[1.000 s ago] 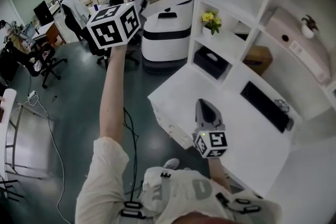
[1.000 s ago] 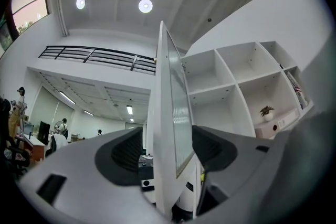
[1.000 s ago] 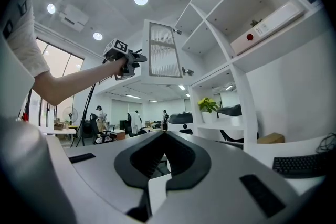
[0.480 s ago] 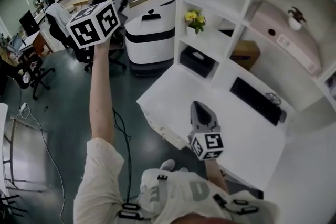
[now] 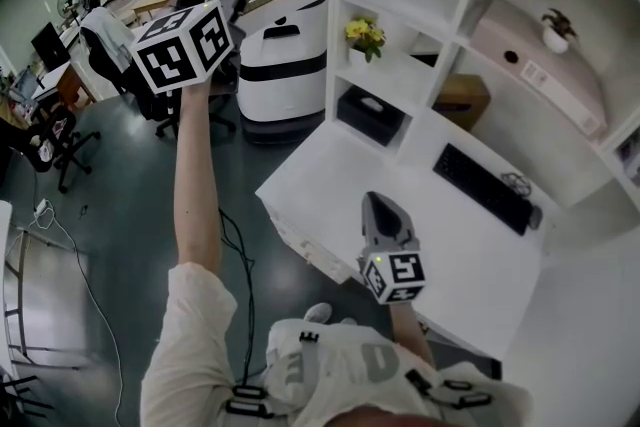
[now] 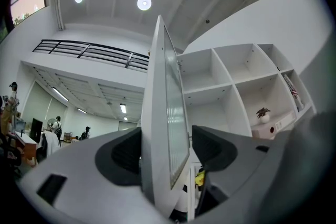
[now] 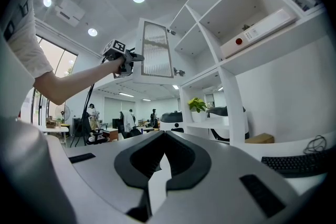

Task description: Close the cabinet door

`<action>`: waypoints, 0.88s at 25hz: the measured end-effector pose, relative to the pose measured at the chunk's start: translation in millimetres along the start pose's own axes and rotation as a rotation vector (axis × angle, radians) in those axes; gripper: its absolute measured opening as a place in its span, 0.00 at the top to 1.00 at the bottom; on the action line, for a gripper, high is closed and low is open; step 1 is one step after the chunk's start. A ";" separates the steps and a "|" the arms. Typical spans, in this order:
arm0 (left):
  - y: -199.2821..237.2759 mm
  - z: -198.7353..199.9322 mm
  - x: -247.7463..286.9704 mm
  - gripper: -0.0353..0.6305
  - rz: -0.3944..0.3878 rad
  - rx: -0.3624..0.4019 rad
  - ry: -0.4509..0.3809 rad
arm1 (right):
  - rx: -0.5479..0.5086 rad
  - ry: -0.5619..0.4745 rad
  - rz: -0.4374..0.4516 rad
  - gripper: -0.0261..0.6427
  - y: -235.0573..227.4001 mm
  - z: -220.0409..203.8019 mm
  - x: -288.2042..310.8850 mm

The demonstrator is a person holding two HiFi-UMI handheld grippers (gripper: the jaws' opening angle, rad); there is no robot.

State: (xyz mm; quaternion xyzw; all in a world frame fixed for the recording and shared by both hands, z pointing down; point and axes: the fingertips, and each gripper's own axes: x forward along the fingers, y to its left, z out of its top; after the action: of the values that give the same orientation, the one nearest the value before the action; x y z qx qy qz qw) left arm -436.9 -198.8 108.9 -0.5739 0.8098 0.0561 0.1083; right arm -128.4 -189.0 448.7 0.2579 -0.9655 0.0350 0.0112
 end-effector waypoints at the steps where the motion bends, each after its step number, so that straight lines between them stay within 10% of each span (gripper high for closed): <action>1: -1.0 -0.3 -0.5 0.53 -0.002 -0.001 0.002 | -0.007 -0.002 0.006 0.95 0.8 0.2 0.0; 22: -80.1 5.1 -28.4 0.63 -0.182 -0.025 -0.049 | 0.003 -0.008 -0.034 0.95 -11.5 0.9 -11.3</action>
State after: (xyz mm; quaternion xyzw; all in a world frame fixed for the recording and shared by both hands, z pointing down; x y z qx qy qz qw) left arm -351.9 -198.5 113.4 -0.6449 0.7506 0.0702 0.1257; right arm -112.9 -193.3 448.0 0.2743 -0.9610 0.0352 0.0077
